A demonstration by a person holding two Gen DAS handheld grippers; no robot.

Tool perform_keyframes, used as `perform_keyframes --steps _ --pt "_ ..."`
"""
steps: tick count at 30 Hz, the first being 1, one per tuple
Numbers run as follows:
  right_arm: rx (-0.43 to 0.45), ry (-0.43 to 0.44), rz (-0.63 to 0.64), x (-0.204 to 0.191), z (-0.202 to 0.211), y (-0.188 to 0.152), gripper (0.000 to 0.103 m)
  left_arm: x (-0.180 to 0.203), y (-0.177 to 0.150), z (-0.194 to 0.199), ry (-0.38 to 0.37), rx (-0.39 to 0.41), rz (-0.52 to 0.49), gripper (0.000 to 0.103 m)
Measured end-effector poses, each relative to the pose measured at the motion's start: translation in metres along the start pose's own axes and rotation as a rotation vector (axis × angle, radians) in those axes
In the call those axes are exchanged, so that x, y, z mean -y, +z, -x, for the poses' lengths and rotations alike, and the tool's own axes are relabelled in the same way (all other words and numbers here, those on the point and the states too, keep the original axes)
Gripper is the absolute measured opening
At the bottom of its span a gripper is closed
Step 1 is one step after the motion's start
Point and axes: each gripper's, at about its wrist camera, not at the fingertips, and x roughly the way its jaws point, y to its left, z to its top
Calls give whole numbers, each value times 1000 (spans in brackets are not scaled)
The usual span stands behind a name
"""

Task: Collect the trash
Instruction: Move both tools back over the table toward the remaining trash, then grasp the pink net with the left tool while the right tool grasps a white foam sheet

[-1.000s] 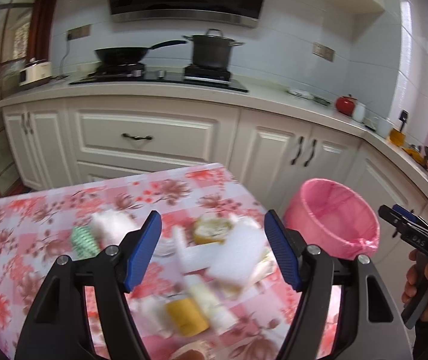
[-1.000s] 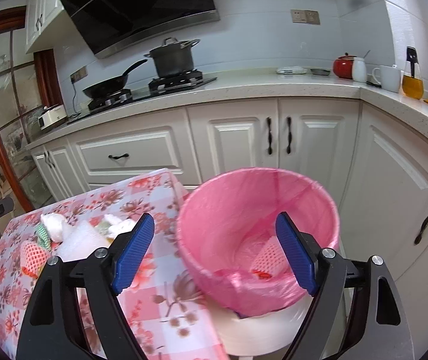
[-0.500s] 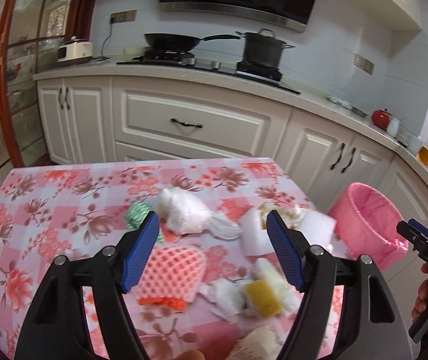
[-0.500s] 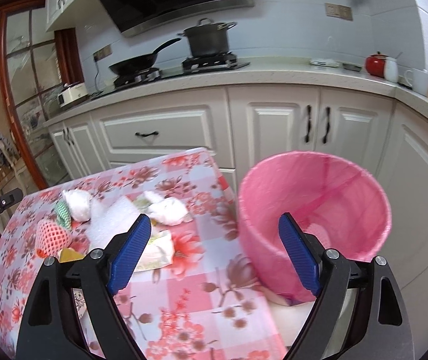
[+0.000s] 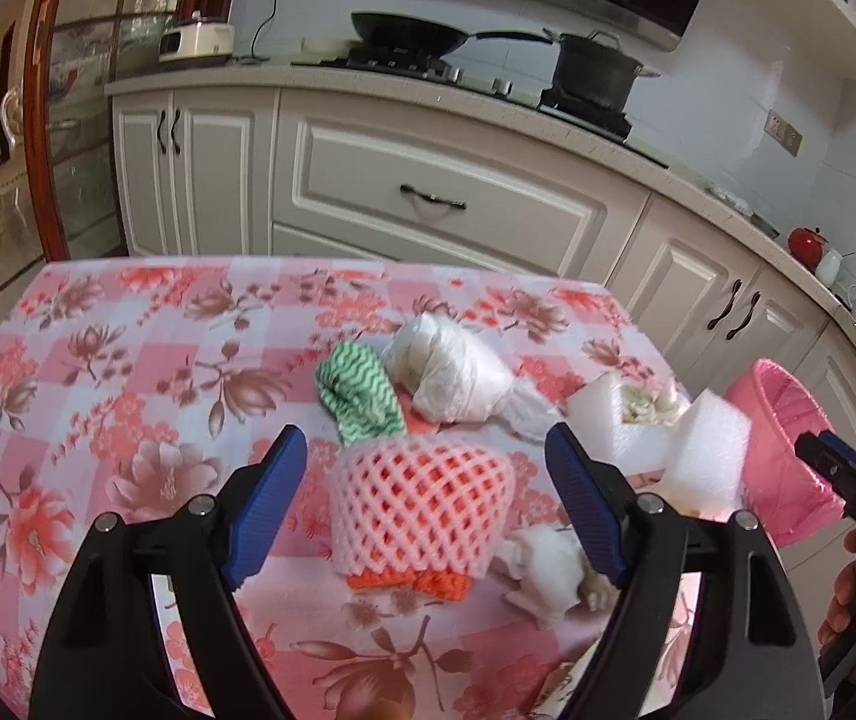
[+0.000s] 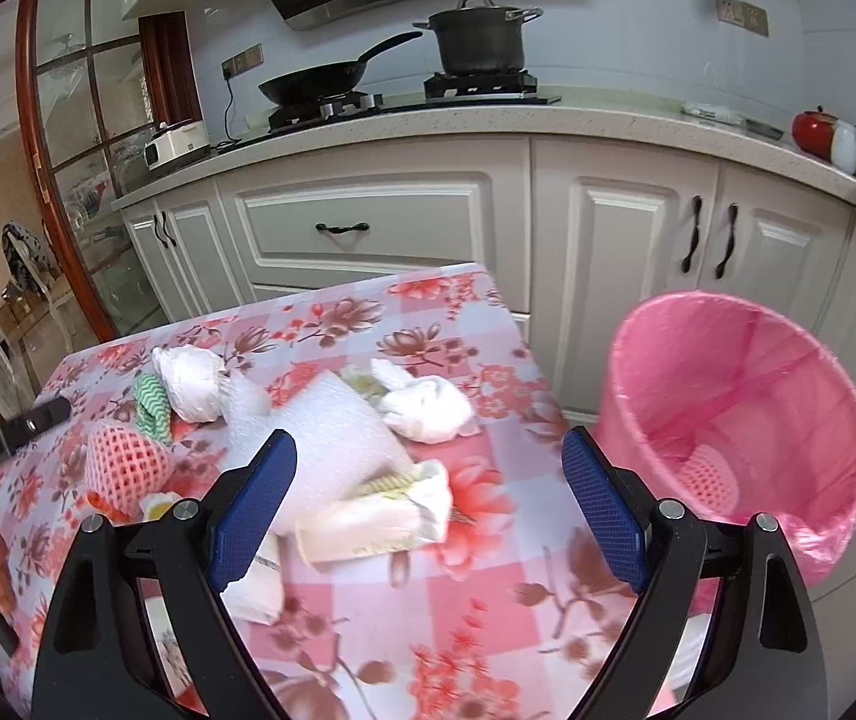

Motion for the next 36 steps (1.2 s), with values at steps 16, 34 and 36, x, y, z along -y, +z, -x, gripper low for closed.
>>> perform_keyframes --steps 16,34,36 --pt "-90 -70 -88 -54 -48 15 84 -21 -19 -31 9 -103 33 89" --pt "-164 -91 -25 -65 -77 -3 78 -19 -32 -55 -20 -214 21 49" --pt "-157 -79 -19 -63 -74 -4 77 -19 -32 -55 -21 -217 17 41"
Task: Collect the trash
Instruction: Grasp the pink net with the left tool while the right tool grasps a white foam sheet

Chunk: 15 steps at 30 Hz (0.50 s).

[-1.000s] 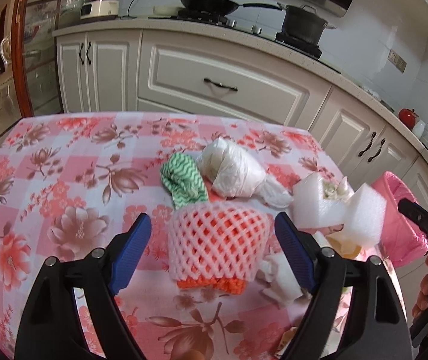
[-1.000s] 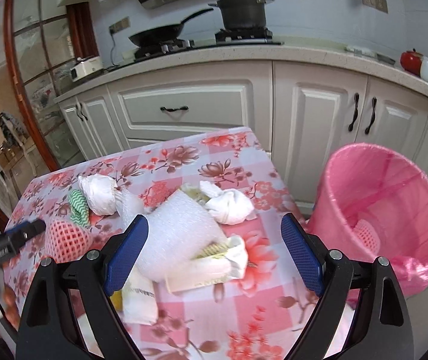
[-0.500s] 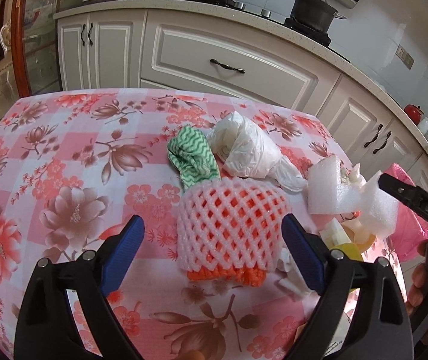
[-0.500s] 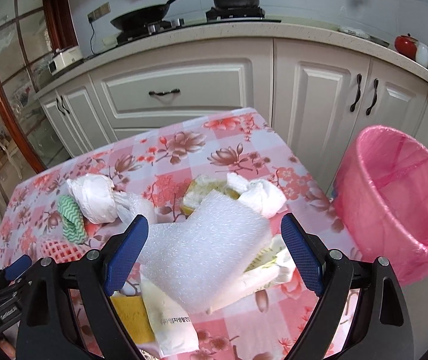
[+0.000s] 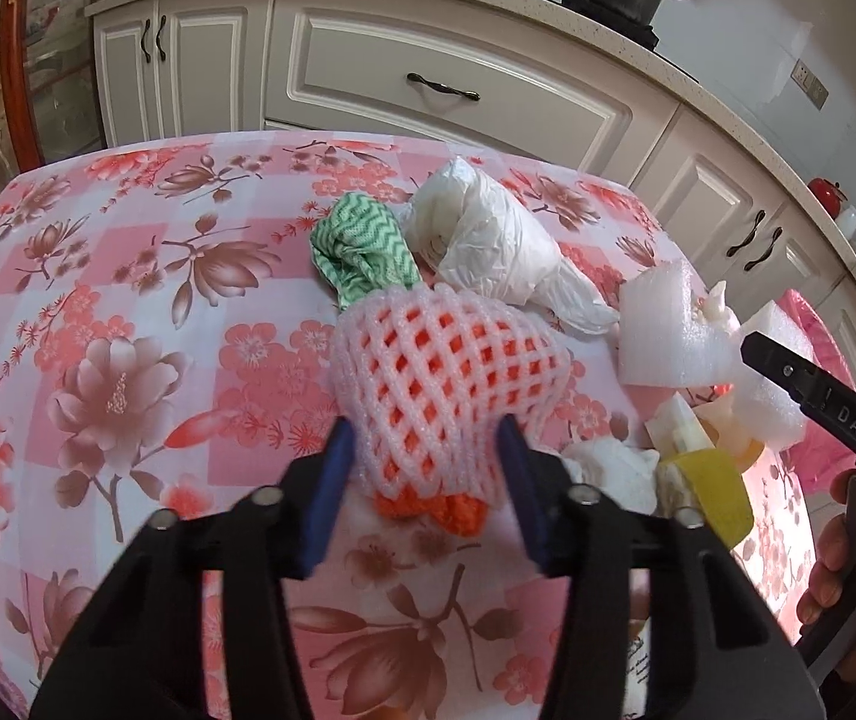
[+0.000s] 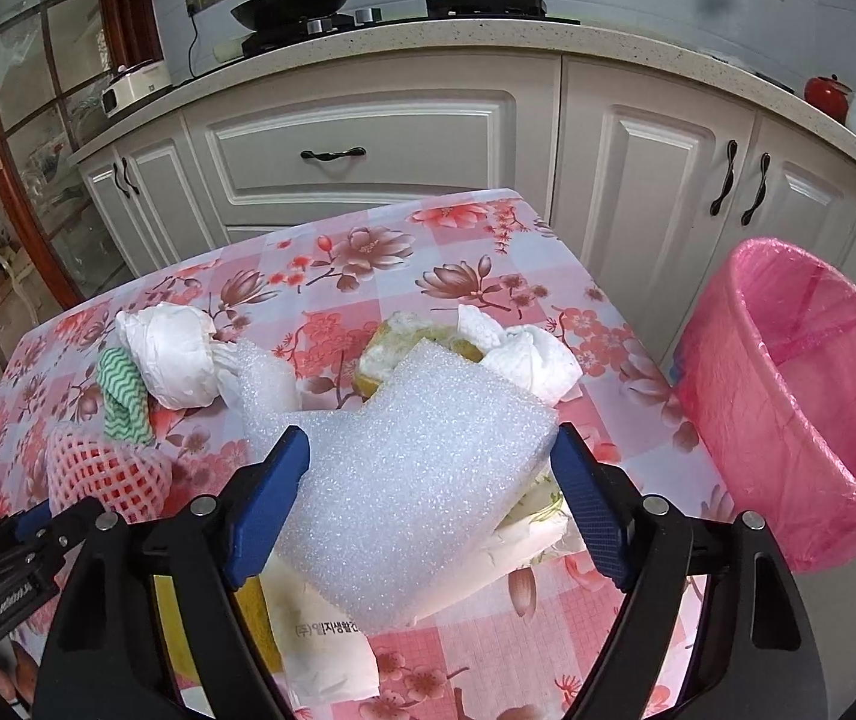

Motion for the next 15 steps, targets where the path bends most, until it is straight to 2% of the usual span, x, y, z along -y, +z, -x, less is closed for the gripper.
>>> perform_keyframes --steps 6,15 --pt "41 29 1 10 14 -3 75 0 3 8 4 27 0 32" --pt "112 42 -4 24 42 -2 75 7 9 29 12 82 -8 31"
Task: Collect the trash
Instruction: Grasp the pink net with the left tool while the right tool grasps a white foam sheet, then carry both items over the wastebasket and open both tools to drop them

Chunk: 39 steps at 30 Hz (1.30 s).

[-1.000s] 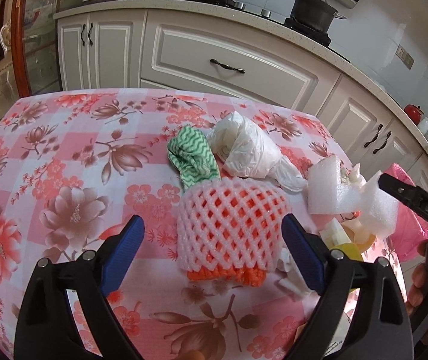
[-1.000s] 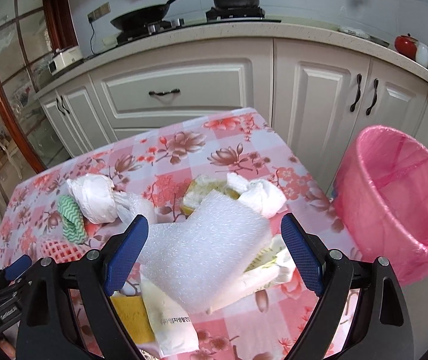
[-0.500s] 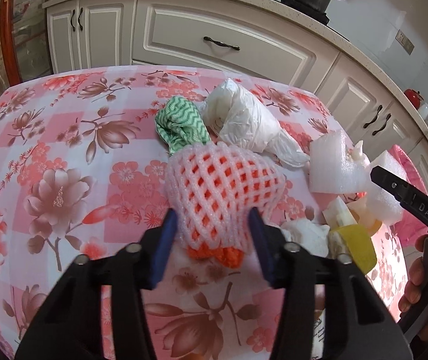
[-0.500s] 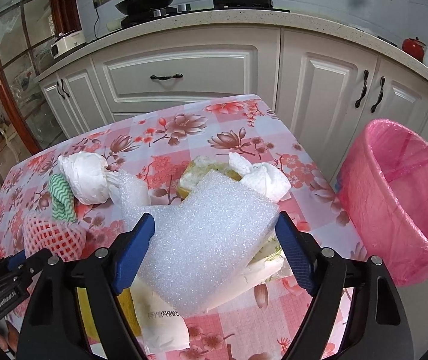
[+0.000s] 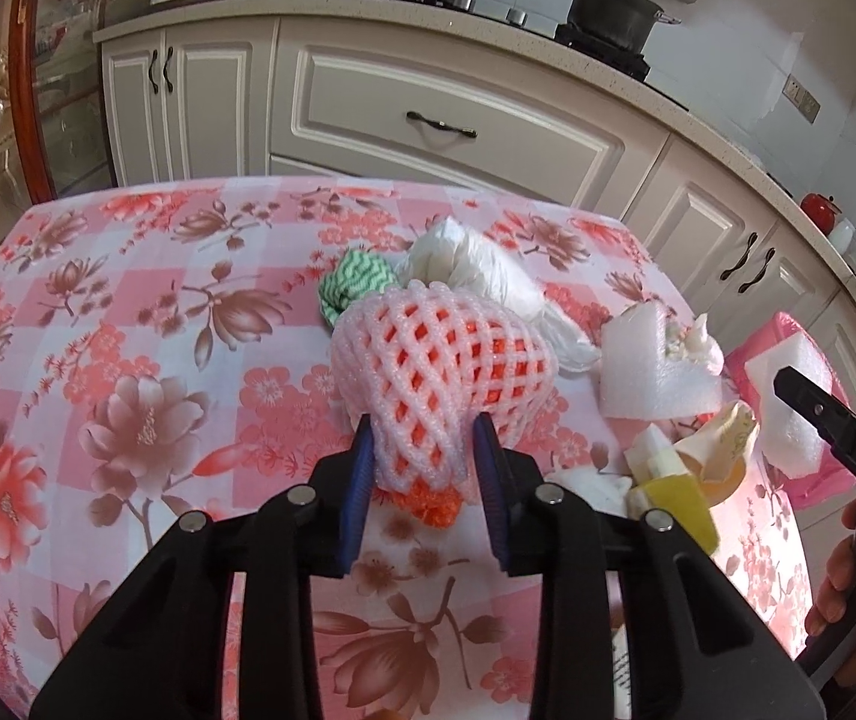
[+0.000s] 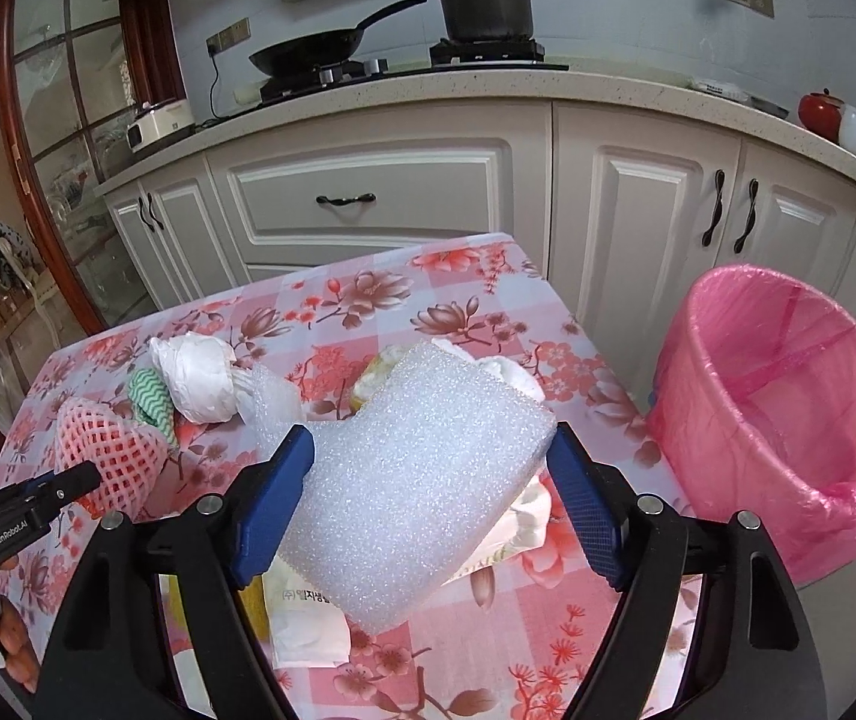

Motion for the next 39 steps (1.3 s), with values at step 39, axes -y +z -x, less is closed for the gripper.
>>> perform_keyframes --steps 39 --pt "120 -116 -71 118 54 25 75 130 36 34 -135 126 -176 31"
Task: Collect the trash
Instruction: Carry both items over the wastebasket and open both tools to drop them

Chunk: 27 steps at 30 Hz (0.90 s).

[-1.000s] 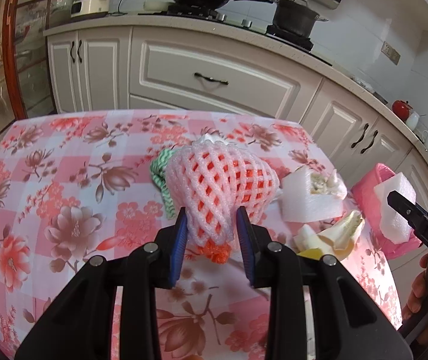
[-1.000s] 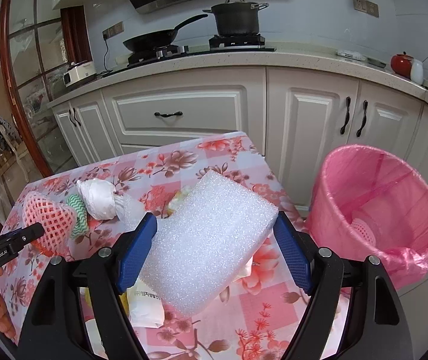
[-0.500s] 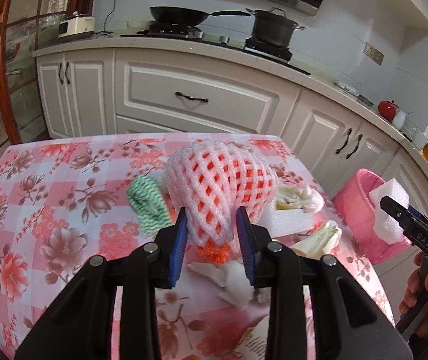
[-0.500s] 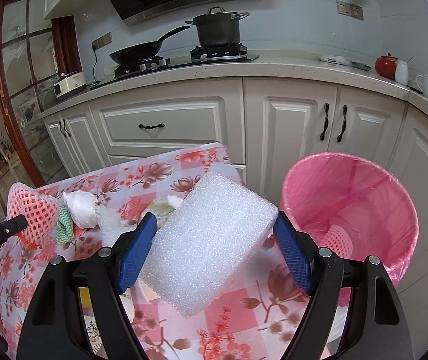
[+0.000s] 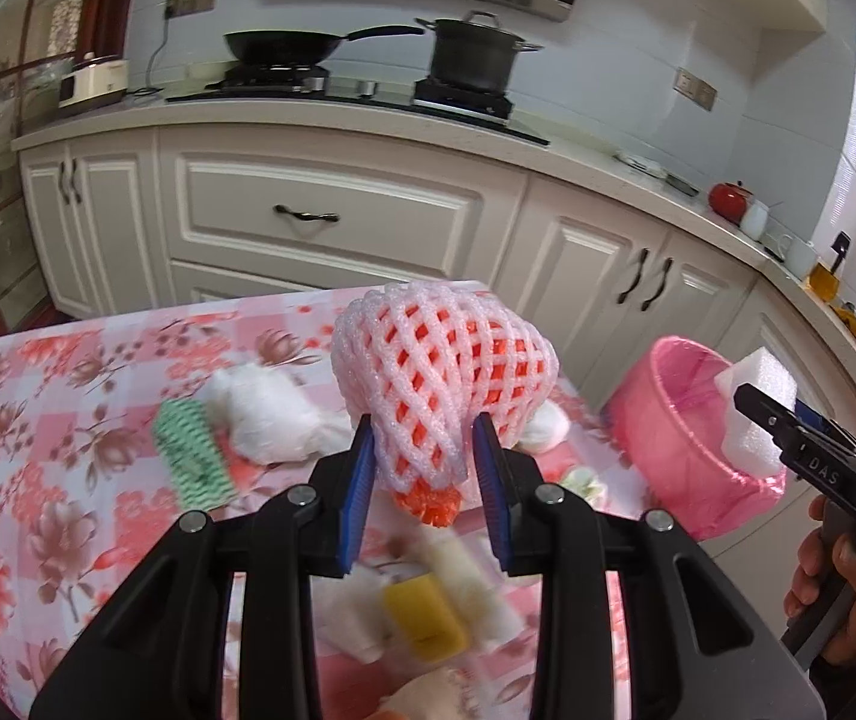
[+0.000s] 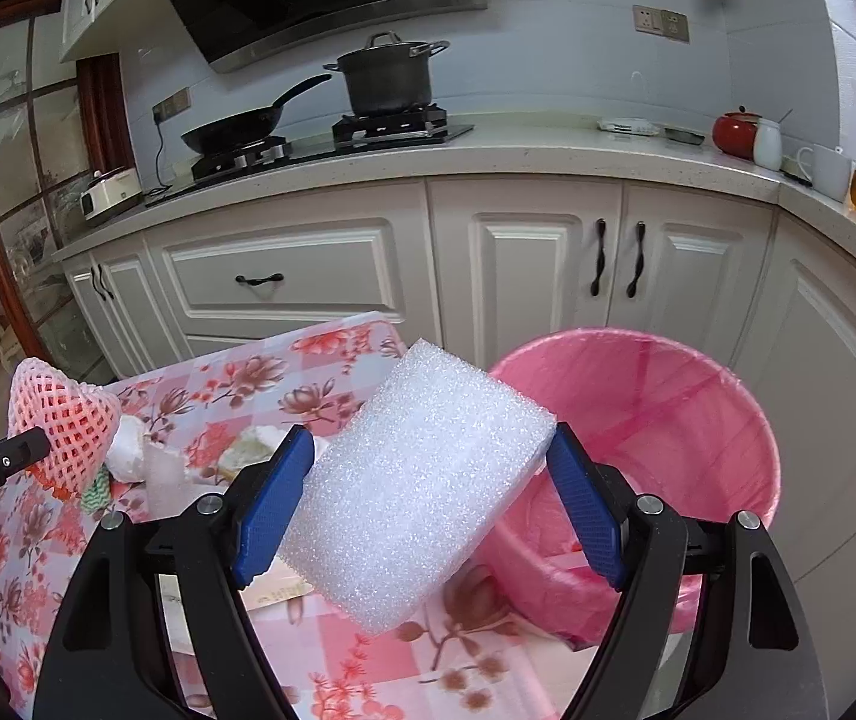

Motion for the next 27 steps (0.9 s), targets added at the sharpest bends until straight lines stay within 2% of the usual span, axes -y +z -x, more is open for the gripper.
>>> perform_keyframes --steps 18,27 --pt "8 -90 -44 90 -10 14 75 126 28 -45 -141 -33 -165 32" --pt "11 -137 -59 118 -10 12 75 181 32 -62 -201 -56 -238 32"
